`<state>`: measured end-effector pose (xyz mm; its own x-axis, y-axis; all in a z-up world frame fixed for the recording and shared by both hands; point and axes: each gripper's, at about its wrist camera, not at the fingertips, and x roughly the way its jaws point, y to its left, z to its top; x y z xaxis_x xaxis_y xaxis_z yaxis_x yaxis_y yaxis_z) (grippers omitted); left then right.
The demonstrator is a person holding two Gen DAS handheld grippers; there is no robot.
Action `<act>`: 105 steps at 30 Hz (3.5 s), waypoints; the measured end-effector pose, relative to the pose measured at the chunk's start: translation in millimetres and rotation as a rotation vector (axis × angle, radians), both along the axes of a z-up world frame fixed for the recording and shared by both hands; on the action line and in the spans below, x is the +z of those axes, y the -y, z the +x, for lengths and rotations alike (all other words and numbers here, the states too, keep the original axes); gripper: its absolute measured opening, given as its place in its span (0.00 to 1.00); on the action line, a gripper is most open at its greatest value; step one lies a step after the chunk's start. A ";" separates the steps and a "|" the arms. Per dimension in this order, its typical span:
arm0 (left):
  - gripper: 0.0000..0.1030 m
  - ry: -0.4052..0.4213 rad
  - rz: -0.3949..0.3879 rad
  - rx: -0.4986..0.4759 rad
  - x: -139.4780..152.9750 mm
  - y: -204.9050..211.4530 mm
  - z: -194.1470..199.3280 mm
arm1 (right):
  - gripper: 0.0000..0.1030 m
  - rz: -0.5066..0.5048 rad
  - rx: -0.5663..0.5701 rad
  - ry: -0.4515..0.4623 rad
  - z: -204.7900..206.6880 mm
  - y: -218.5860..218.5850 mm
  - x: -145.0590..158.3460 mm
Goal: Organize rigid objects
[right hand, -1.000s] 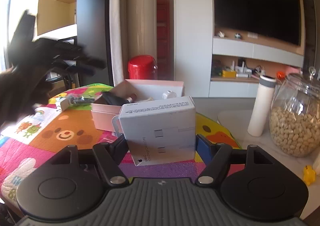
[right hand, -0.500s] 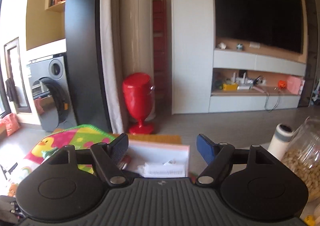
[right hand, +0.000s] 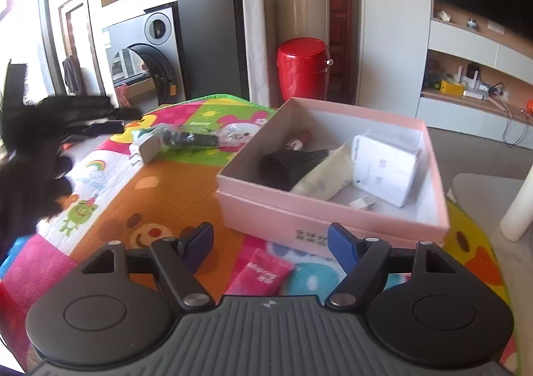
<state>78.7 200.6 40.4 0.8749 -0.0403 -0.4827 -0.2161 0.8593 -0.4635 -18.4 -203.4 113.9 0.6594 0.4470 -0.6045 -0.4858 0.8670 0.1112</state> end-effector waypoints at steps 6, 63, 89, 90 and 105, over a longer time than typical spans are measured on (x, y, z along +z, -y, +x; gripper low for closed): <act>0.51 -0.110 -0.152 0.014 -33.0 -32.6 64.3 | 0.74 -0.022 0.044 -0.001 -17.4 -10.8 -12.1; 0.27 -0.304 0.000 -0.545 -30.2 136.3 -35.7 | 0.64 -0.046 -0.019 0.074 -60.2 15.4 -33.3; 0.29 -0.187 -0.122 -0.222 -10.5 39.3 -159.0 | 0.65 0.025 0.315 0.140 -82.7 -70.1 -7.0; 0.29 -0.190 -0.145 -0.209 -13.3 35.0 -159.1 | 0.65 0.014 0.348 0.146 -83.2 -82.7 -6.8; 0.35 -0.198 -0.233 -0.279 -41.9 38.1 -133.6 | 0.26 -0.099 0.275 0.027 -48.0 -102.1 -34.3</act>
<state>-54.9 162.5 -1.6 0.7060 -0.3907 -0.5907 -0.0946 0.7745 -0.6254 -66.4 -101.3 79.6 0.5382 0.5513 -0.6375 -0.7058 0.7082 0.0166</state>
